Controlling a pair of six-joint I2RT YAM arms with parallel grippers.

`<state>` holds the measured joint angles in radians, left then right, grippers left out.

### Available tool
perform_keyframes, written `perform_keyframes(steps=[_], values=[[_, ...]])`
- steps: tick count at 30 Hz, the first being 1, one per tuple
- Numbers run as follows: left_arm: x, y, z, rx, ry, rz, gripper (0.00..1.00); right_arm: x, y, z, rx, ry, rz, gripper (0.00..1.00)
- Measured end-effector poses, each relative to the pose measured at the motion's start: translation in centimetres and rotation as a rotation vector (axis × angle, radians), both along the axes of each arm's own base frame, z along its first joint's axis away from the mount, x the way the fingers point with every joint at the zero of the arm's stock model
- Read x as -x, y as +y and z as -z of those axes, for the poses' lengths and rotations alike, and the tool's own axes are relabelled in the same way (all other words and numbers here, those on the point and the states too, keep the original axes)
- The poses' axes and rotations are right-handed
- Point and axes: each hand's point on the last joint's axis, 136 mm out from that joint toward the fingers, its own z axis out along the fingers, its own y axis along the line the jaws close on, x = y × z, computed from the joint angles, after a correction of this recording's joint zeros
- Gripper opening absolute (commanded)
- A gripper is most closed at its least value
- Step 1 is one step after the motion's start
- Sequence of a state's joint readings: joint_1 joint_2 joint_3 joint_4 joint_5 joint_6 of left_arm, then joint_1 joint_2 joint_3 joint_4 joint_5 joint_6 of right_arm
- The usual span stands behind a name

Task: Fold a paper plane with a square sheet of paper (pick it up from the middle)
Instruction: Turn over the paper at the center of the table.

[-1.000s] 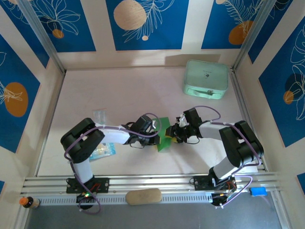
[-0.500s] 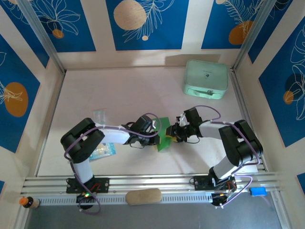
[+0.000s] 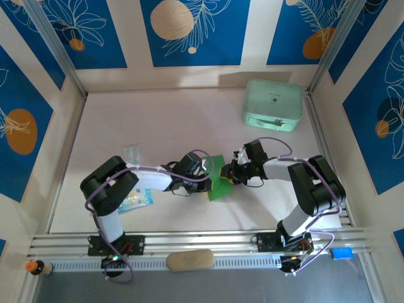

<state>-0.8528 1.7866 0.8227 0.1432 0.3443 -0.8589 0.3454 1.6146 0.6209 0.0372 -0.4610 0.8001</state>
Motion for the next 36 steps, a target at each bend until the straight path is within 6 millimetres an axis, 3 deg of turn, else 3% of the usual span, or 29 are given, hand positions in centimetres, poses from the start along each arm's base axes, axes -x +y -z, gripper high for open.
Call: perform_keyframes(steps=[5, 12, 22, 25, 30, 36], values=[[0.1, 0.0, 0.0, 0.001, 0.003, 0.002, 0.08, -0.3, -0.2, 0.3, 0.004, 0.0, 0.009, 0.12], [0.1, 0.3, -1.1, 0.006, -0.01, -0.006, 0.23, -0.3, -0.4, 0.2, 0.002, -0.009, 0.014, 0.04], [-1.4, 3.8, -8.0, 0.018, -0.249, -0.132, 0.28, -0.3, -0.5, -5.4, 0.072, -0.228, -0.018, 0.04], [-1.6, 5.8, -9.2, 0.003, -0.315, -0.186, 0.31, -0.4, -0.4, -6.7, 0.156, -0.293, -0.037, 0.04], [-1.6, 8.7, -10.5, -0.039, -0.4, -0.257, 0.45, -0.7, -1.0, -8.6, 0.351, -0.389, -0.053, 0.03], [-1.8, 11.0, -11.9, -0.08, -0.495, -0.293, 0.7, -1.3, -4.4, -9.4, 0.702, -0.463, -0.016, 0.03]])
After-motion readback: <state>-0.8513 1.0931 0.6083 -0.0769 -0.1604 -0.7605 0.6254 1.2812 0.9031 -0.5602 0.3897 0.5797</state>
